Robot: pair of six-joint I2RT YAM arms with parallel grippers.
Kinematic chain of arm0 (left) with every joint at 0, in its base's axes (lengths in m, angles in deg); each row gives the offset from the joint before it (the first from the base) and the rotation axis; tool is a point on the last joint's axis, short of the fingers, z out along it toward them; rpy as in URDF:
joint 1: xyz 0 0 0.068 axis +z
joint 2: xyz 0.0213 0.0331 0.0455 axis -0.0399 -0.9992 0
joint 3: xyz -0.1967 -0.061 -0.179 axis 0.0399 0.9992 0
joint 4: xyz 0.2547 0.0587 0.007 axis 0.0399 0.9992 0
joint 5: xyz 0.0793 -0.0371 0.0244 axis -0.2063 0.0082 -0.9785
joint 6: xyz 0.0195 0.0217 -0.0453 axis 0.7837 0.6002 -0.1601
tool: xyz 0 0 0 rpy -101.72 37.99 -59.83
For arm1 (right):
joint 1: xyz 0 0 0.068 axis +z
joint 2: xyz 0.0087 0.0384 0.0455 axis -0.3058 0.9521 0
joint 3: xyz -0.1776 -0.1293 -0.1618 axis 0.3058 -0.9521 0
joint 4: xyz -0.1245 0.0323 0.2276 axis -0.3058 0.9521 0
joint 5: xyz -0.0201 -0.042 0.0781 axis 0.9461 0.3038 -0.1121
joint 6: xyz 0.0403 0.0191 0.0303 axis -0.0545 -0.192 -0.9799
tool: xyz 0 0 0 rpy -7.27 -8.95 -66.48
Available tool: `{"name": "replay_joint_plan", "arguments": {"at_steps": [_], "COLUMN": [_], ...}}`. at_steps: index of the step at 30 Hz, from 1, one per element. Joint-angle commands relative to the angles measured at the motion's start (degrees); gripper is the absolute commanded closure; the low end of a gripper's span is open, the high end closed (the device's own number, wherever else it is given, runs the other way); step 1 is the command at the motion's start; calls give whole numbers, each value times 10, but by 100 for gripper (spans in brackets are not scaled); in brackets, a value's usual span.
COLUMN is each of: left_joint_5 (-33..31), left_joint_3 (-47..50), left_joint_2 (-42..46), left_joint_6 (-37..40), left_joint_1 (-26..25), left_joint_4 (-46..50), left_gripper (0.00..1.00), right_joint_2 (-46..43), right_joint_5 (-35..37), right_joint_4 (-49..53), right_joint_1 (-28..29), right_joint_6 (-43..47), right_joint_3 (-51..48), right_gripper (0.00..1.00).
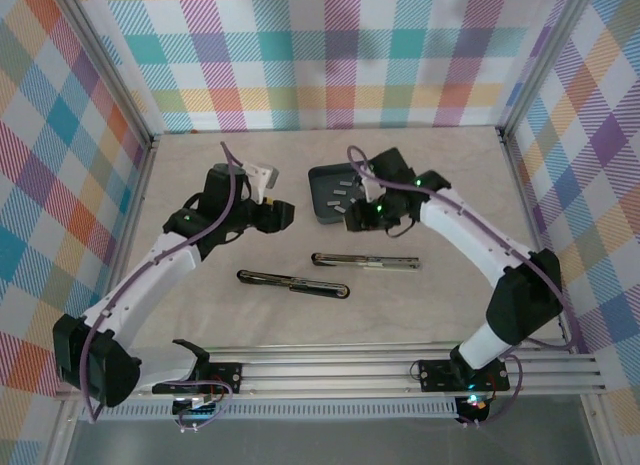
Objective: Load the staples into the stapler
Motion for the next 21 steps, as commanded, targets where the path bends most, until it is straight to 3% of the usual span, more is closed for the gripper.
{"name": "replay_joint_plan", "arguments": {"at_steps": [1,8,21], "left_joint_5": [20,19,20], "left_joint_3": [-41,-125,-209], "left_joint_2": [-31,-114,-224], "left_joint_6": [7,26,33], "left_joint_1": [10,20,25], "left_joint_4": [37,78,114], "left_gripper": [36,37,39], "right_joint_2": [60,200,396], "right_joint_5": [37,83,80], "right_joint_4": [85,131,147], "right_joint_1": [-26,-62,-100], "right_joint_6": [124,230,280], "right_joint_3": [80,240,419], "right_gripper": [59,62,65]}}
